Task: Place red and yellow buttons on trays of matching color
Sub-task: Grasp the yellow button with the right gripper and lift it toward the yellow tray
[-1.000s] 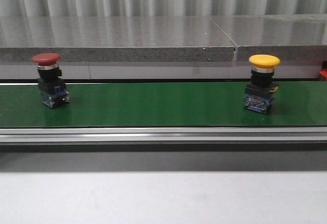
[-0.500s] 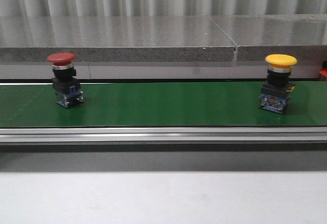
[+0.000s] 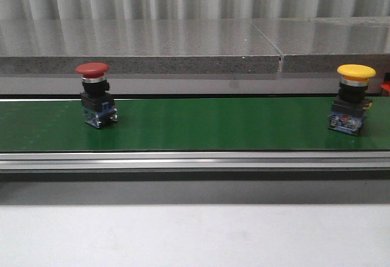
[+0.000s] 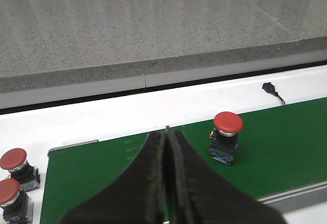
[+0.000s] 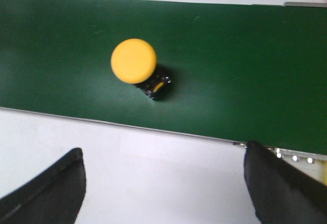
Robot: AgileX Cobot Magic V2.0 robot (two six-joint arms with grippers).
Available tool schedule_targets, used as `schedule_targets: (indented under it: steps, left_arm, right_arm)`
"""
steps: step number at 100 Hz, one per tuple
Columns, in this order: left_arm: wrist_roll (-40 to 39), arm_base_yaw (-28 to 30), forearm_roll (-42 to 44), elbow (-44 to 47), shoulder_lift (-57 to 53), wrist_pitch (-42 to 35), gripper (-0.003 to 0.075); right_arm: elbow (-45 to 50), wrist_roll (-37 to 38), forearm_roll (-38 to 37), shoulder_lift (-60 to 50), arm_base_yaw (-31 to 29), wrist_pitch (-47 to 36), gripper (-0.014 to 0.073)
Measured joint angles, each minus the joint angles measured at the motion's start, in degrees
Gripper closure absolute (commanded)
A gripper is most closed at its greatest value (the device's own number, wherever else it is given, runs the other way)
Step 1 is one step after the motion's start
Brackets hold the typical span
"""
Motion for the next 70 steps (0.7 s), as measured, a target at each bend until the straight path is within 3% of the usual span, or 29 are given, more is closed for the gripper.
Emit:
schedule_targets:
  steps: [24,60,70]
  left_arm:
    - [0.0,0.0,0.0,0.0,0.0,0.0,0.0741]
    - [0.0,0.0,0.0,0.0,0.0,0.0,0.0741]
    - [0.0,0.0,0.0,0.0,0.0,0.0,0.0741]
  right_arm:
    - [-1.4,-3.55,3.04,8.0,0.99,-0.46,-0.0051]
    - [-4.86,-3.77,-2.84,20.04,4.33,-8.34,-0.005]
    - [-4.86,-3.55,-4.64,22.77,4.33,-9.09,0.0015]
